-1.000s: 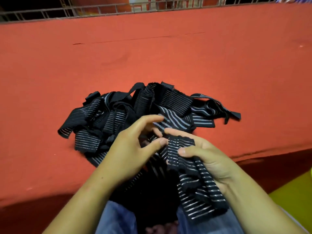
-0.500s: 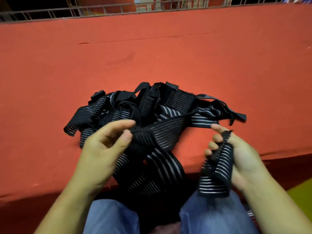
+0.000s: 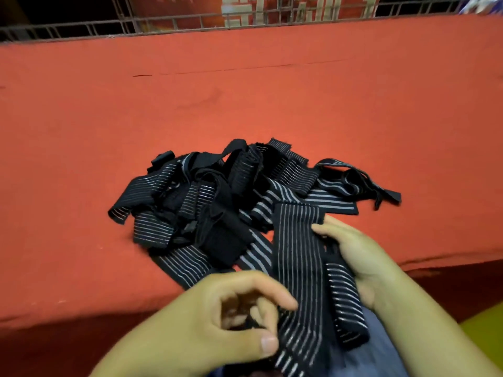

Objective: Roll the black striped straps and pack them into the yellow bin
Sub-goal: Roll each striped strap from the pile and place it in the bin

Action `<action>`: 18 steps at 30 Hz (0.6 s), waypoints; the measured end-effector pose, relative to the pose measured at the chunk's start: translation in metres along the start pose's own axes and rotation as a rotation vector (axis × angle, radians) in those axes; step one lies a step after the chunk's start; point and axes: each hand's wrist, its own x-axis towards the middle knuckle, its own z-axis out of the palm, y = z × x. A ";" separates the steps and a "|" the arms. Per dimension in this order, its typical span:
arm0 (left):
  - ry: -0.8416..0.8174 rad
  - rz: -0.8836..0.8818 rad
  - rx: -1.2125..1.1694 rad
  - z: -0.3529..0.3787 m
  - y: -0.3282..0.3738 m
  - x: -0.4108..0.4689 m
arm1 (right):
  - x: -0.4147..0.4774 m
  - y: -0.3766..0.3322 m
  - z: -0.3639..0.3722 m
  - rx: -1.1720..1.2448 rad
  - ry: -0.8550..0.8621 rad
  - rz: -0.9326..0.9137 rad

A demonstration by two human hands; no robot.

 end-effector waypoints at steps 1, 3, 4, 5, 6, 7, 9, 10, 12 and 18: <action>0.014 -0.027 0.012 -0.001 -0.007 0.001 | -0.004 -0.001 -0.001 -0.026 -0.030 -0.035; 0.255 -0.022 0.039 -0.004 -0.025 0.008 | -0.014 0.002 0.000 -0.063 -0.077 -0.060; 0.420 -0.036 0.046 -0.006 -0.032 0.012 | -0.020 0.005 0.003 -0.079 -0.111 -0.066; 0.549 -0.055 0.031 -0.007 -0.035 0.016 | -0.023 0.007 0.006 -0.120 -0.132 -0.086; 0.629 -0.081 0.003 -0.008 -0.038 0.021 | -0.024 0.010 0.008 -0.167 -0.143 -0.103; 0.635 -0.125 -0.062 -0.008 -0.034 0.028 | -0.026 0.012 0.011 -0.231 -0.165 -0.112; 0.514 -0.215 -0.219 -0.007 -0.030 0.037 | -0.030 0.018 0.013 -0.395 -0.202 -0.149; 0.488 -0.221 -0.312 -0.005 -0.025 0.040 | -0.031 0.022 0.014 -0.476 -0.218 -0.158; 0.541 -0.164 -0.438 -0.001 -0.020 0.043 | -0.034 0.028 0.016 -0.598 -0.266 -0.148; 0.514 -0.063 -0.373 0.005 -0.034 0.029 | -0.044 0.045 0.016 -0.634 -0.257 -0.158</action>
